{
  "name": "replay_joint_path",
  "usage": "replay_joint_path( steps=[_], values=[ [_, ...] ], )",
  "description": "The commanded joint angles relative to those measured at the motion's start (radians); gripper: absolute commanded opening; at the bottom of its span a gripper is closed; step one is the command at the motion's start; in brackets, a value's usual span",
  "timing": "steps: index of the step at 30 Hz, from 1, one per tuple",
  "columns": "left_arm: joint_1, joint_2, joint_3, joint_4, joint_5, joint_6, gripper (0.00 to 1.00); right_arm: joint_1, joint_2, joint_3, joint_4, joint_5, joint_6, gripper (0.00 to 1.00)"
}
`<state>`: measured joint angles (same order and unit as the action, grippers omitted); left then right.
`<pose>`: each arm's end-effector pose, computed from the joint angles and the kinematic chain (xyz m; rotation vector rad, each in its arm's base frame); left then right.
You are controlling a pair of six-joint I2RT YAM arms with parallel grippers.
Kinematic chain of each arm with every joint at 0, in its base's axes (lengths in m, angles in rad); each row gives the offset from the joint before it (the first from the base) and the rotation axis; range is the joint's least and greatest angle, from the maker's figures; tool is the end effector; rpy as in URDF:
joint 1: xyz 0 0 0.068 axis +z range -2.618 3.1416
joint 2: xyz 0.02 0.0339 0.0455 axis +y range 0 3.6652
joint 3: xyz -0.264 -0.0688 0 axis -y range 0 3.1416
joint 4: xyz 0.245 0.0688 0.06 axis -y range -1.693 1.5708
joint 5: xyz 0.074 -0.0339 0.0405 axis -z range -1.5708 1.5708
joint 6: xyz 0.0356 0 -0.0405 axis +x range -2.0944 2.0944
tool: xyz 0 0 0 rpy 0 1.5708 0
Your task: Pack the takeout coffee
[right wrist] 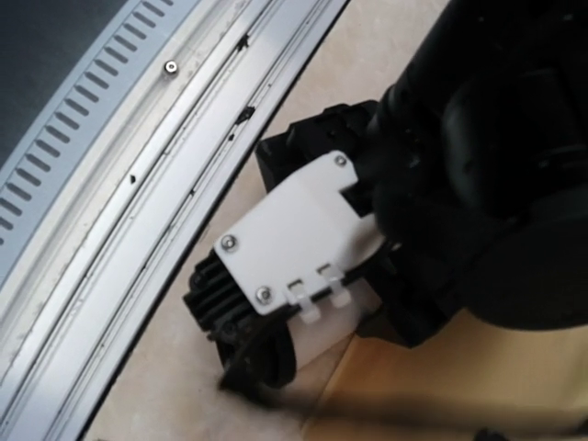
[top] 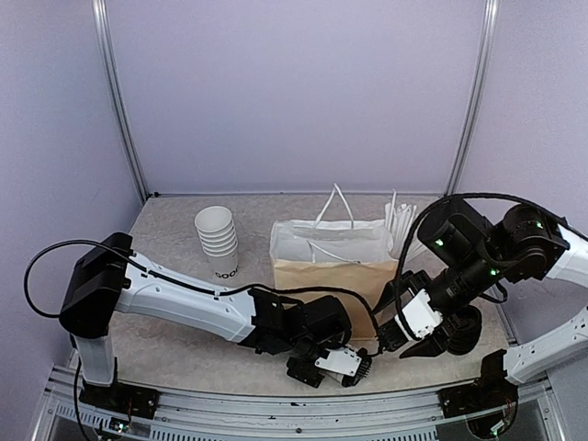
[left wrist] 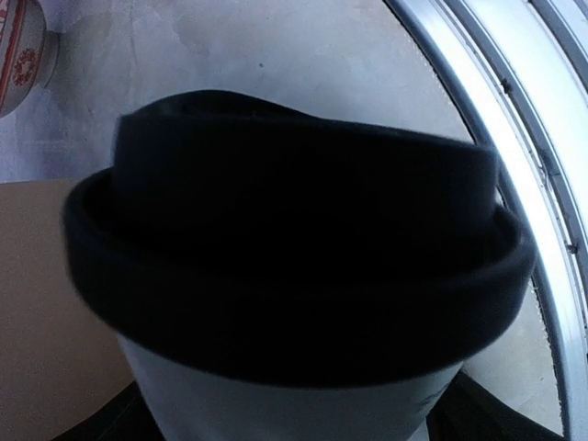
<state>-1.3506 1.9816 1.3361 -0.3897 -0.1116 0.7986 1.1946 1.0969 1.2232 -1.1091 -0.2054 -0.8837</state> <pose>0.0941 -0.4022 0.1620 2.2642 1.2711 -0.0546 0.0650 0.1844 0.3482 -2.2526 1.2319 0.3816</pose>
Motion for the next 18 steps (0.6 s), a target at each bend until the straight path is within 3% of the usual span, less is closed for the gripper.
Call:
replay_joint_path(
  steps=[1,5,7,10,14,18],
  values=[
    [-0.015,0.049,0.022,-0.031,-0.034,0.016,0.89,-0.009,-0.014,-0.011,0.008,-0.025,0.013,0.85],
    [-0.019,0.059,0.039,-0.056,-0.033,-0.014,0.79,-0.009,-0.010,-0.007,0.022,-0.027,0.031,0.91],
    [-0.022,0.043,0.043,-0.070,-0.017,-0.042,0.73,-0.010,-0.007,0.008,0.036,-0.027,0.048,0.98],
    [-0.022,0.000,0.044,-0.094,0.025,-0.100,0.65,-0.022,0.013,0.070,0.039,-0.026,0.075,0.99],
    [-0.036,-0.105,0.020,-0.109,0.079,-0.197,0.63,-0.047,0.066,0.223,0.006,-0.062,0.120,0.99],
    [-0.046,-0.262,-0.048,-0.021,0.177,-0.312,0.64,-0.059,0.113,0.383,-0.001,-0.071,0.168,0.94]
  ],
)
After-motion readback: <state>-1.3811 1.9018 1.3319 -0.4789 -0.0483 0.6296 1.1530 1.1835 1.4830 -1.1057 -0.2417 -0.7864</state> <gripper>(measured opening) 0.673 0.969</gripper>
